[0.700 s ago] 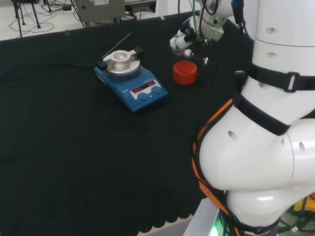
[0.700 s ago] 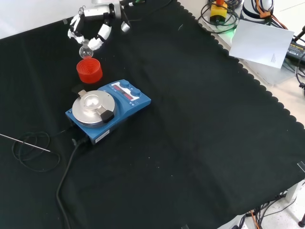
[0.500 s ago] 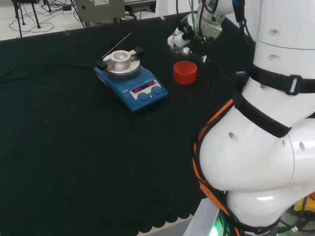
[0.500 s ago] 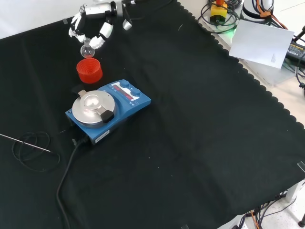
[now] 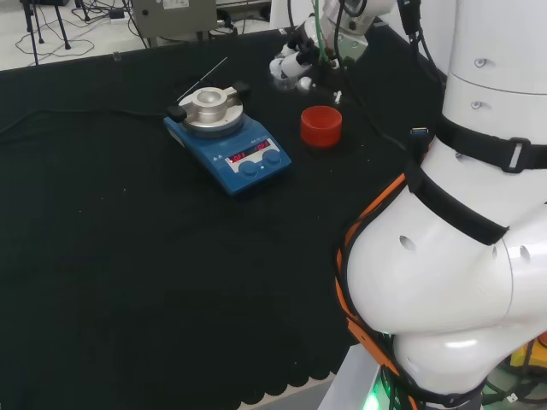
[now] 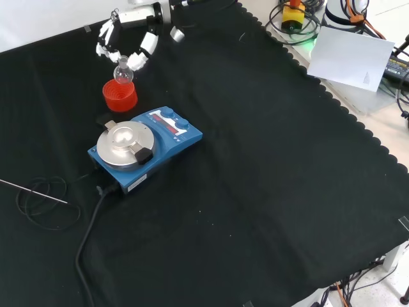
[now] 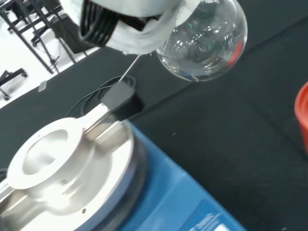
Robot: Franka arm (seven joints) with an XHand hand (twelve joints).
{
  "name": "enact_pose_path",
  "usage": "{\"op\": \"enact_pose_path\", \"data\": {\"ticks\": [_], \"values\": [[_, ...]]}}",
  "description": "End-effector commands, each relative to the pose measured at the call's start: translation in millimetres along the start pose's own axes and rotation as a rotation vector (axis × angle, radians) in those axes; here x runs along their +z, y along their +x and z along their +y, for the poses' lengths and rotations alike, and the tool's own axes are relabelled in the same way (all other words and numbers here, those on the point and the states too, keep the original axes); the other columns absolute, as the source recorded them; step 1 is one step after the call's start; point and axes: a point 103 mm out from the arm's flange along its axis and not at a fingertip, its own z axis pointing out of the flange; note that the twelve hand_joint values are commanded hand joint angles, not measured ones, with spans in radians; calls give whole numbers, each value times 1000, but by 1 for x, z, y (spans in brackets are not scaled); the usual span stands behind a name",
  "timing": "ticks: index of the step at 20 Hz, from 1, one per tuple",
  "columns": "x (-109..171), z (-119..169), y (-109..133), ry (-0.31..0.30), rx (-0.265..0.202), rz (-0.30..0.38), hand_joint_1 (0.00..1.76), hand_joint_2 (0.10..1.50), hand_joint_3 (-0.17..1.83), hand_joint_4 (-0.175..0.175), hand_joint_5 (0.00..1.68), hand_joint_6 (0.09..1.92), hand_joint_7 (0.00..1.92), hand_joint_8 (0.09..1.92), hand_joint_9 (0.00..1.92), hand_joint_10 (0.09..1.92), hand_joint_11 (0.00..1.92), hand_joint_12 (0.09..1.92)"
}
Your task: Place the round-bottom flask on the heater.
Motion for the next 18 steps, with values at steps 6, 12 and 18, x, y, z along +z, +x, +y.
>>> {"op": "enact_pose_path", "data": {"ticks": [6,12,18], "values": [[8,4,57,57,-60,37,1102,703,707,101,1129,947,572,587,773,577,435,1283],[21,14,79,97,-84,29,1105,695,722,96,1132,948,571,589,774,576,435,1283],[35,24,99,128,-105,25,1106,692,725,93,1134,948,570,589,772,575,433,1283]]}}
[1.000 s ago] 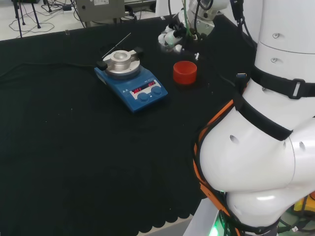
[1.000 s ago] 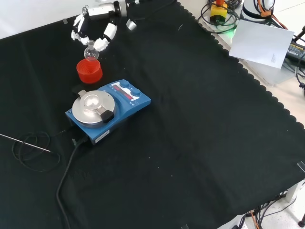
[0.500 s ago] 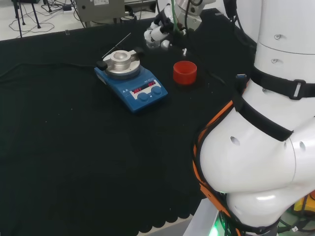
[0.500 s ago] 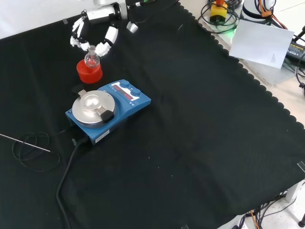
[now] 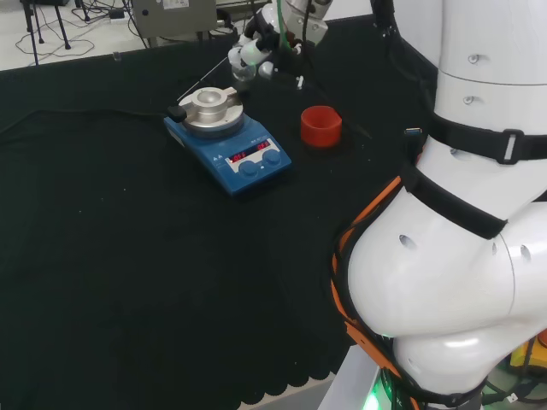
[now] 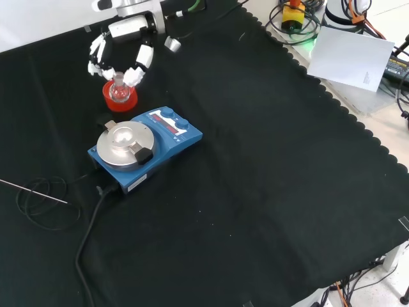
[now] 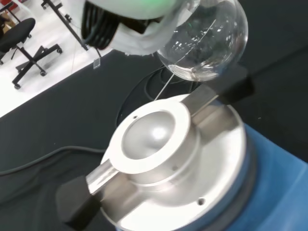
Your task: Place the round-bottom flask on the heater.
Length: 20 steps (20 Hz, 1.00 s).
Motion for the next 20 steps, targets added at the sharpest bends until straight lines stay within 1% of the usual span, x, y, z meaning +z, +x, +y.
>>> {"op": "enact_pose_path", "data": {"ticks": [1,6,12,20], "values": [[23,9,26,58,-25,-6,1107,691,726,93,1134,948,570,590,772,575,433,1282],[34,17,39,86,-32,-7,1111,681,743,82,1139,947,569,591,771,575,431,1284],[49,22,46,114,-35,-11,1112,679,747,80,1140,948,566,591,769,574,431,1285],[61,29,45,136,-32,-12,1113,675,753,77,1141,949,562,591,767,574,430,1285]]}}
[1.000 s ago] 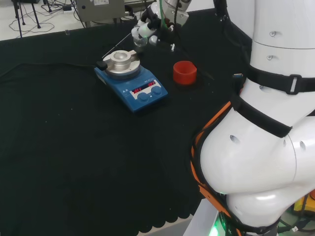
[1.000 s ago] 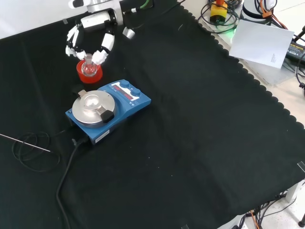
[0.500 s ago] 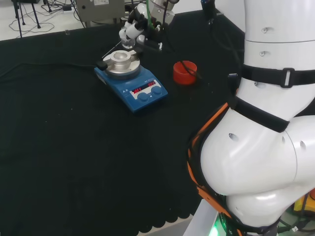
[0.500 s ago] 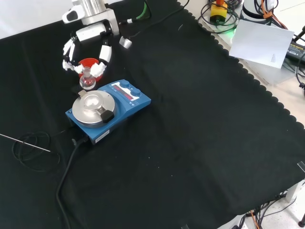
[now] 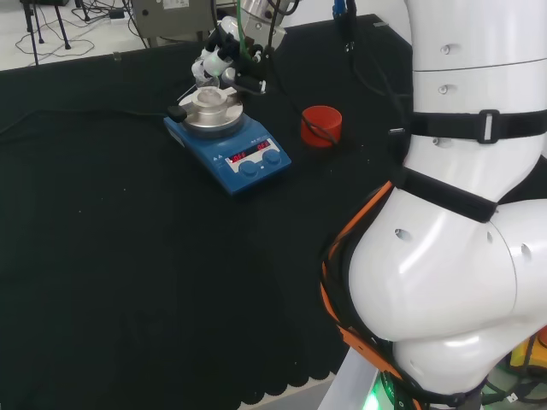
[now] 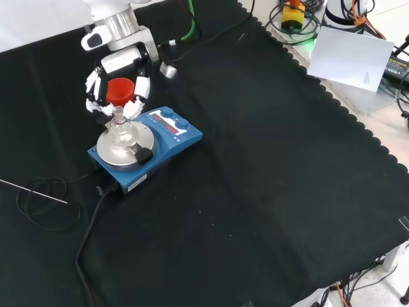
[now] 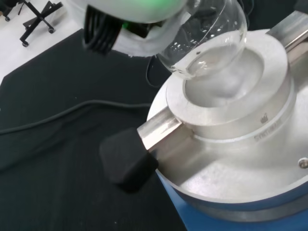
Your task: Place the round-bottom flask on the heater.
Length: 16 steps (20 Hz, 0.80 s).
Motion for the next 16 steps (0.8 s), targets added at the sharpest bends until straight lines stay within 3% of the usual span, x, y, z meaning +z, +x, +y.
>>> {"op": "enact_pose_path", "data": {"ticks": [1,16], "values": [[7,3,-2,18,3,-3,1114,675,753,76,1141,949,562,591,766,574,430,1285],[14,7,-19,37,20,0,1116,669,764,71,1143,952,554,590,763,574,430,1285]]}}
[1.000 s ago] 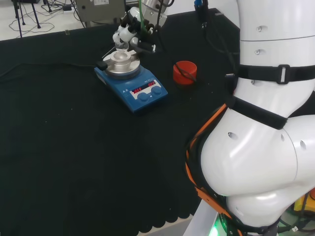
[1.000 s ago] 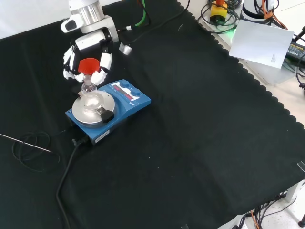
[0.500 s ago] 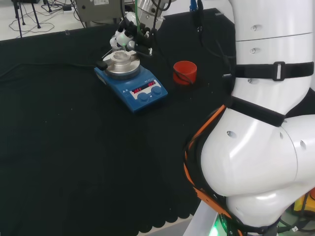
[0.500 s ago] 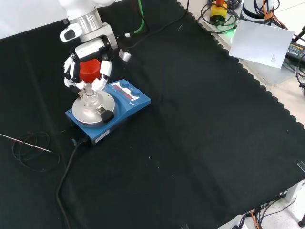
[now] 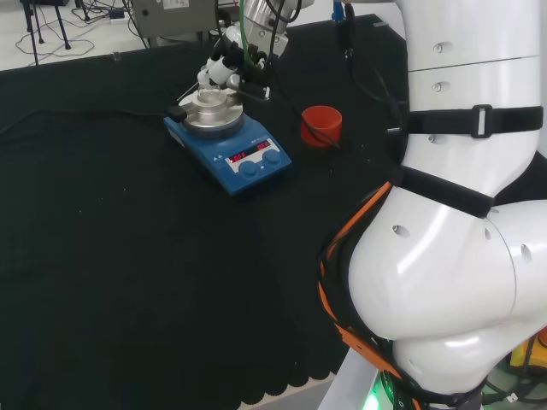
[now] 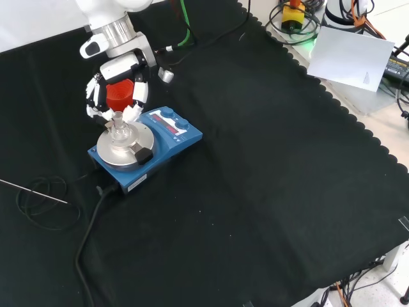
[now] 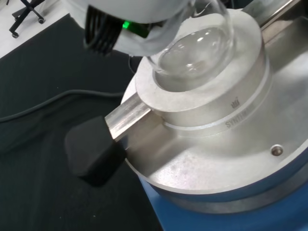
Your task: Place the round-bottom flask on the heater.
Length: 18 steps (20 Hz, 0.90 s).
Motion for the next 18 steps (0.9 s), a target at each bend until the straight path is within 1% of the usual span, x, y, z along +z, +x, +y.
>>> {"op": "enact_pose_path", "data": {"ticks": [1,10,15,18], "values": [[3,1,-1,7,-1,-3,1116,669,765,71,1143,952,553,590,763,574,431,1285],[2,1,-3,3,-4,4,1116,667,770,70,1142,956,551,591,762,575,430,1284],[5,1,0,1,-13,-9,1115,666,773,70,1140,960,548,591,760,575,429,1284],[6,1,0,3,-23,5,1111,674,769,72,1127,978,540,595,754,579,426,1285]]}}
